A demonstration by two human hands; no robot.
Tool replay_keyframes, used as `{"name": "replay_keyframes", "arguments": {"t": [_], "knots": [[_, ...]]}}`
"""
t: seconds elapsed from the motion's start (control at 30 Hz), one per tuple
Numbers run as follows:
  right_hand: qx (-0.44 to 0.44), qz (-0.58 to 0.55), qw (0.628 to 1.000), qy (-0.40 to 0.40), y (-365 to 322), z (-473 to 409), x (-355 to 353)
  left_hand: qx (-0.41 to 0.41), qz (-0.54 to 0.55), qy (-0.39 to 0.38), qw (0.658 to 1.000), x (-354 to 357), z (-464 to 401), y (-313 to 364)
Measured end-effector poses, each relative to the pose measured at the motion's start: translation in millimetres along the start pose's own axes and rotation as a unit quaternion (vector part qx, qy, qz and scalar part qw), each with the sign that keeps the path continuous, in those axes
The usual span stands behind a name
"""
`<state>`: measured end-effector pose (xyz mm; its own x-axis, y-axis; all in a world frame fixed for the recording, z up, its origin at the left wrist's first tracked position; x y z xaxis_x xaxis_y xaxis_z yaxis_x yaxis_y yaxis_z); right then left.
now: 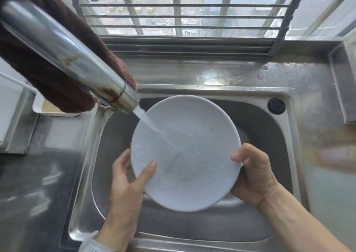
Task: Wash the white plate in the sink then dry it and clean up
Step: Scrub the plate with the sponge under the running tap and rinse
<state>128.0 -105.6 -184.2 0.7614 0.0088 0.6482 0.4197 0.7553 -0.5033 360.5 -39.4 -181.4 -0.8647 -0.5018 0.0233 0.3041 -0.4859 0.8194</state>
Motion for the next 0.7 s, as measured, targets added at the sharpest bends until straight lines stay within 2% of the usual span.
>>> {"name": "replay_keyframes", "arguments": {"t": [0.03, 0.1, 0.23, 0.3, 0.33, 0.37, 0.43, 0.47, 0.5, 0.53, 0.63, 0.7], "knots": [[0.011, 0.002, 1.0, 0.007, 2, -2, -1, -0.043, 0.057, -0.017, 0.997, 5, 1, 2], [0.048, 0.008, 0.999, 0.024, 6, -7, 0, -0.081, 0.095, -0.049, 0.991, 10, 5, 8], [0.089, 0.067, 0.981, 0.156, 8, -19, -8, -0.03, 0.039, 0.003, 0.999, 0, 4, 2], [0.072, 0.165, 0.946, 0.271, 9, -28, -20, 0.013, 0.005, 0.034, 0.999, -4, 3, 1], [0.059, 0.273, 0.899, 0.338, 9, -34, -30, 0.036, -0.007, 0.043, 0.998, -5, 3, 1], [0.046, 0.407, 0.827, 0.386, 9, -38, -41, 0.055, -0.019, 0.051, 0.997, -6, 3, 1], [0.036, 0.654, 0.646, 0.391, 8, -45, -55, 0.076, -0.049, 0.063, 0.994, -8, 3, -1], [0.028, 0.731, 0.57, 0.375, 7, -49, -59, 0.078, -0.067, 0.061, 0.993, -8, 3, -1], [0.022, 0.773, 0.521, 0.361, 5, -52, -61, 0.078, -0.081, 0.058, 0.992, -7, 4, 0], [0.008, 0.784, 0.508, 0.356, 4, -54, -60, 0.075, -0.09, 0.056, 0.992, -6, 4, -1], [-0.095, 0.728, 0.59, 0.335, 17, -43, -38, 0.068, -0.094, 0.054, 0.992, 1, 0, -4], [-0.195, 0.728, 0.604, 0.259, 41, -26, -4, 0.053, -0.078, 0.057, 0.994, 7, -4, -7]]}}
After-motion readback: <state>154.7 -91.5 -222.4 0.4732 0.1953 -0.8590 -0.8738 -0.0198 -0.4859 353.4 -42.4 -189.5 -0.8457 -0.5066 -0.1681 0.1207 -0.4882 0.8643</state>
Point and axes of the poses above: each hand's wrist, its own z-axis away from the middle knuckle, its own x-axis out of the palm, y = z × x, the point moved 1 cm from there along -z, towards the middle knuckle, and after that the axes turned 9 degrees about z, right-handed, at the moved point
